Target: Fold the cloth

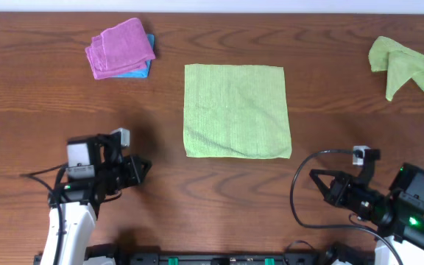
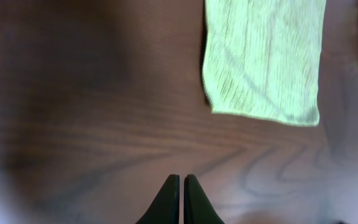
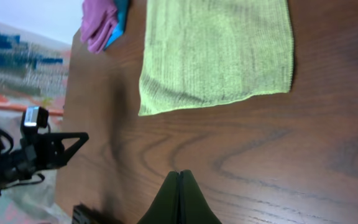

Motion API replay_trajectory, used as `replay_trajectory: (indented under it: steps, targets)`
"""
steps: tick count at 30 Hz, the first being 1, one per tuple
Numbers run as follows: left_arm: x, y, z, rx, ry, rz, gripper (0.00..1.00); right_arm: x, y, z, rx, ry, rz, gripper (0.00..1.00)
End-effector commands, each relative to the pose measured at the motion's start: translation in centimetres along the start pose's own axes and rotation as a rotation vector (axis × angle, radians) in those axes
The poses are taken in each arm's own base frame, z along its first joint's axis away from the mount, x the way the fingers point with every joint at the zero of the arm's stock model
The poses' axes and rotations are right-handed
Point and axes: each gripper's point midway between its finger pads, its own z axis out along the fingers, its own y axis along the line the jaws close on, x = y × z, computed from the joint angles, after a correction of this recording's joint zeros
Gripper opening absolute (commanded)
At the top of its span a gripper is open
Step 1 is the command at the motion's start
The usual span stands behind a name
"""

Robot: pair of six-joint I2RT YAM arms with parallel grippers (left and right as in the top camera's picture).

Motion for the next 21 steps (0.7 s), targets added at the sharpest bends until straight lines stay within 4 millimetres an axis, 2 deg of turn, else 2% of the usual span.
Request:
replay_trajectory:
  steps: [1,4,6,10,13,18,21]
  targets:
    - [1.8,-0.2,0.4,0.067,0.047,0.104,0.06,0.4,0.3,0.1,-0.041,-0.016,-0.080,0.02]
    - [3.0,0.3,1.2,0.087,0.054,0.095,0.06,1.2,-0.3,0.4,-0.040,-0.019,-0.083,0.02]
    - [3.1,0.4,1.8,0.118,0.028,0.079,0.06,1.7,-1.0,1.1,-0.042,-0.018,-0.058,0.02]
    - [1.2,-0.1,2.2,0.156,-0.053,0.065,0.06,1.1,-2.7,1.9,-0.015,-0.047,0.033,0.02]
    - [0.3,-0.4,2.5,0.172,-0.077,0.058,0.06,0.4,-4.6,2.0,0.079,-0.065,0.081,0.01]
    - [-0.7,-0.9,4.5,0.196,-0.057,0.056,0.06,-1.4,-5.8,2.6,0.093,-0.094,0.108,0.01]
    - [-1.4,-1.4,5.9,0.207,-0.022,0.066,0.06,-2.0,-6.6,3.5,0.061,-0.075,0.154,0.01]
